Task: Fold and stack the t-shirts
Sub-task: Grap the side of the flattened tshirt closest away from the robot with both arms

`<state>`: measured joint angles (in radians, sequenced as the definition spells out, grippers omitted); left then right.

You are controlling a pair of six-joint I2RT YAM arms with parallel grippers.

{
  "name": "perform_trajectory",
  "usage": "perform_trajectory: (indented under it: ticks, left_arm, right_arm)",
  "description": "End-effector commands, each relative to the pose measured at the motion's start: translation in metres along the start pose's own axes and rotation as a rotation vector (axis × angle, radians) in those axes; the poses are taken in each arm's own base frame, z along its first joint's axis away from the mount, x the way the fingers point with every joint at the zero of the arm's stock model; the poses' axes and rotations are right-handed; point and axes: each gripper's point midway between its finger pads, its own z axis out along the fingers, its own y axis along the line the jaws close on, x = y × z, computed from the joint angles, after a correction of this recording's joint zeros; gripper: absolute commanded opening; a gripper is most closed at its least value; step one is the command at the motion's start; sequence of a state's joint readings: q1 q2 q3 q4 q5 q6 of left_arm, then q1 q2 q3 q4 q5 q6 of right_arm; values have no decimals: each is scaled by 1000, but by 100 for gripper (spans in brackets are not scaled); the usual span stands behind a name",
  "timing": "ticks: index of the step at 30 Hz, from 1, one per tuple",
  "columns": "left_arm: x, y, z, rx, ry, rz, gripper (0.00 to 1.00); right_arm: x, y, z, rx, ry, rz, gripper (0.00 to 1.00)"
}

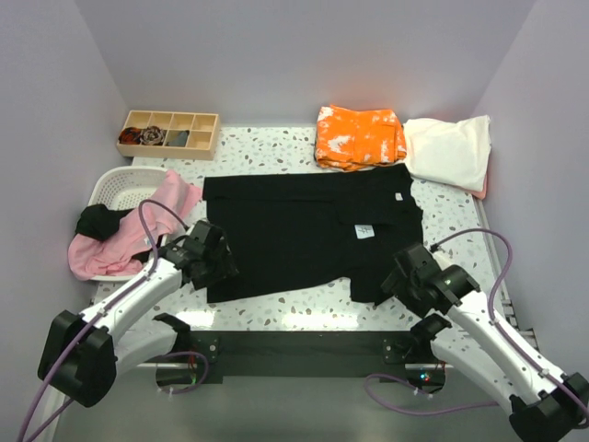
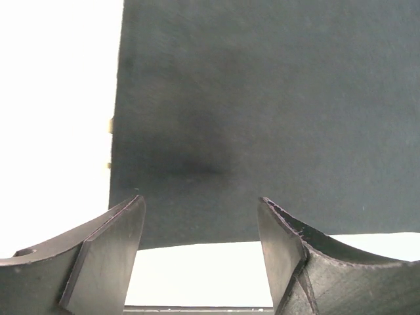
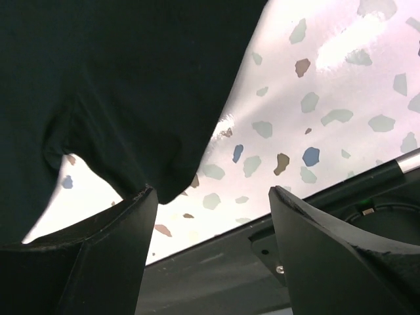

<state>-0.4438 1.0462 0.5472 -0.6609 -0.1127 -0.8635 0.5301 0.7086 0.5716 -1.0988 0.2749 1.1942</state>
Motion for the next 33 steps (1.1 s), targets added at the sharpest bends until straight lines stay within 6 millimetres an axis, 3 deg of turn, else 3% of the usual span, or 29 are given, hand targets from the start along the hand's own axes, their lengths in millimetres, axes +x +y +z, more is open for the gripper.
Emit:
perform_trajectory:
  ticks: [1,3,8,13,19,24,33]
  left_arm:
    - [-16,2,-7,-32,-19,-57,73]
    - [-13,5,-5,-45,-2,-62,73]
    - [-2,8,1,-56,53,-87,71]
    - [8,14,-1,-56,61,-147,71]
    - [25,34,-5,-120,72,-229,71]
    - [12,34,-17,-108,-1,-281,71]
    - [41,39,12,-128,109,-285,68]
  right_arm:
    - [-5,-12,10,46,-58,78,72]
    - [-6,2,16,-5,-62,83,72]
    - [-7,14,29,-26,-68,60,72]
    - [-5,12,35,-3,-63,11,73]
    - [-5,11,40,-11,-62,7,73]
    - [-7,10,39,-22,-76,13,73]
    - [-11,7,36,-20,-98,15,73]
